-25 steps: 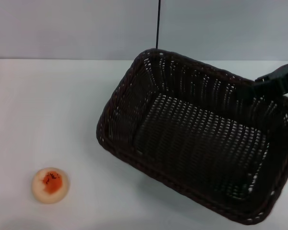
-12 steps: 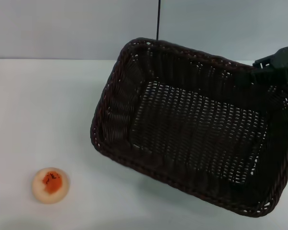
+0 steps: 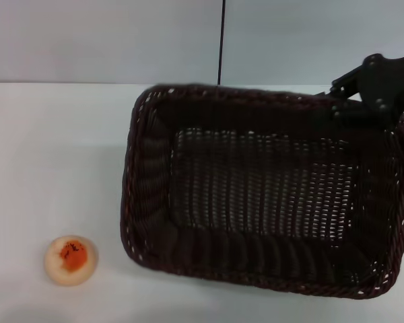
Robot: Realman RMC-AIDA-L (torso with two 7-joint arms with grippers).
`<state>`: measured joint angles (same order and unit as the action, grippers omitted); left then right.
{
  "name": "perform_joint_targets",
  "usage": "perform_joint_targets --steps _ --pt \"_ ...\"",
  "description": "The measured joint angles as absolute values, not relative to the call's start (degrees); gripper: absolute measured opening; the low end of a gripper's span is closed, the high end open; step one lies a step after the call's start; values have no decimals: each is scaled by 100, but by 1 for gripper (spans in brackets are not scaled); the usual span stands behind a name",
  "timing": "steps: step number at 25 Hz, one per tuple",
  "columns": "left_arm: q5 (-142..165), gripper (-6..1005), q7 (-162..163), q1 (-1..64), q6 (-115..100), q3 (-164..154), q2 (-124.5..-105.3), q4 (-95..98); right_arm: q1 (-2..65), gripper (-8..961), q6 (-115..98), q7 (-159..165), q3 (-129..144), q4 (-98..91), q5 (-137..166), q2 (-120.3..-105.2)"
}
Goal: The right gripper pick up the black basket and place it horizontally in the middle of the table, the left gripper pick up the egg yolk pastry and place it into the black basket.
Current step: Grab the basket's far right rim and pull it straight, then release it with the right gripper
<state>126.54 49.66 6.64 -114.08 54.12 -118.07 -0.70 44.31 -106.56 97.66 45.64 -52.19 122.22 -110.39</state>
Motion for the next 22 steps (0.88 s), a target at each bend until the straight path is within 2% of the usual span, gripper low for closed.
perform_joint_targets --steps 22 --pt "12656 504 5124 714 -11408 5316 -11830 -148 4626 193 -10408 8489 4821 -4710 12275 -11118"
